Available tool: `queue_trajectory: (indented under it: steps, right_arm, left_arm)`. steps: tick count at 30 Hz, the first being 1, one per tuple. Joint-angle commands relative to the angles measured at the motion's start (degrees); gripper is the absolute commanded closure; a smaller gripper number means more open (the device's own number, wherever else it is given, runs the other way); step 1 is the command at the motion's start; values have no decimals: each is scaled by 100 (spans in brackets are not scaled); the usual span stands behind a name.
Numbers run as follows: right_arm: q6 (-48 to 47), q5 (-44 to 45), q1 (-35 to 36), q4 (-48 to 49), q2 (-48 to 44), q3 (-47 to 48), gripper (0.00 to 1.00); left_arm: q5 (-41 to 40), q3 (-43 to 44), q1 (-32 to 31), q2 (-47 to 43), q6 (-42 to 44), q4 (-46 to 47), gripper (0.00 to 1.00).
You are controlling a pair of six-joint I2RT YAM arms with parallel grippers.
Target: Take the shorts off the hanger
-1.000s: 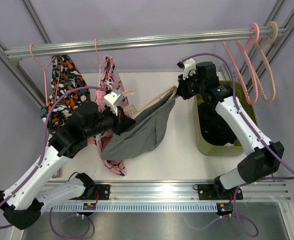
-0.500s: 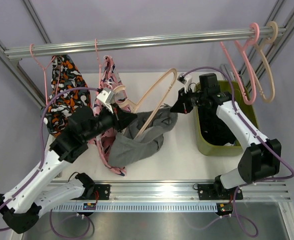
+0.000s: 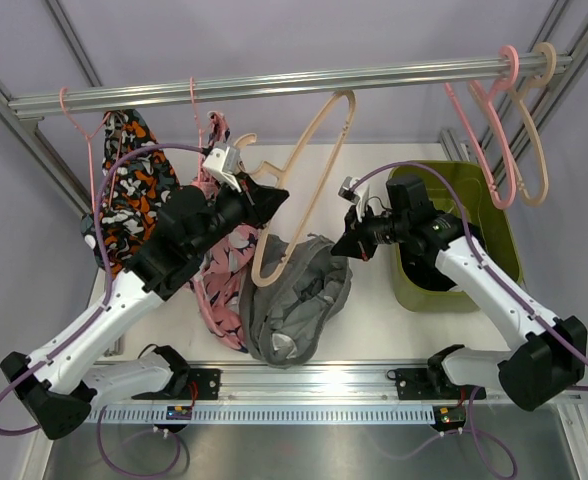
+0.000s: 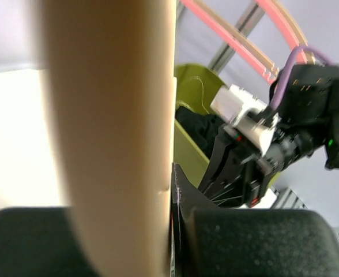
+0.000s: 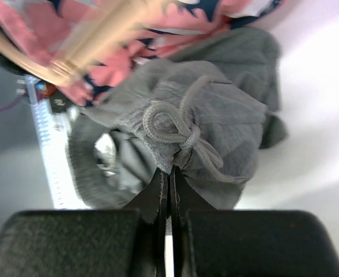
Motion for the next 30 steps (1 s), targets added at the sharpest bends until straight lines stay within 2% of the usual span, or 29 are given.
queue_trajectory:
  steps: [1,3,4,5,7,10,14,19,21,24,25,30]
  right_arm:
    - [-637,801,-13,-234,102,-29,98]
    - [-1057,1021,-13,-558,321,-29,90]
    - [-1234,1031,-13,-682,383,-38,84]
    - [-1401,918,-13,-918,436,-47,73]
    - [-1824,785,-5,-1060,472,-73,64]
    - [-2158,697,-13,-1306,323,14,56]
    - [-2841,469,-13,-1832,-133,462,42]
    - [-4160,-364,-22,-2834,-626,1252,36]
    - [-4679,-585,-22,-3379,-601,1612,36]
    - [-5224,-902,-13,-3697,-408,2184,37]
    - [-5574,-920,-5,-3898,-198,2525,36]
    - [-6157,-429,144,-4093,383,3538,35]
  left_arm:
    - [-333,688,-29,-71,233,-317,100]
    - [-333,724,-29,-71,216,-880,100]
    - [-333,733,-29,-88,155,-1039,100]
    - [-333,707,-29,-123,128,-1275,100]
    - [-333,689,-38,-167,23,-1470,100]
    - [-272,750,-38,-150,-39,-1813,100]
    - [62,882,-47,-18,84,-2191,100]
    - [570,1049,-64,122,479,-2850,100]
    - [808,1076,-73,192,593,-2973,100]
    - [1274,1102,-135,280,708,-3097,100]
    - [1545,1128,-169,368,786,-3097,100]
    - [2030,1427,-345,693,954,-3334,100]
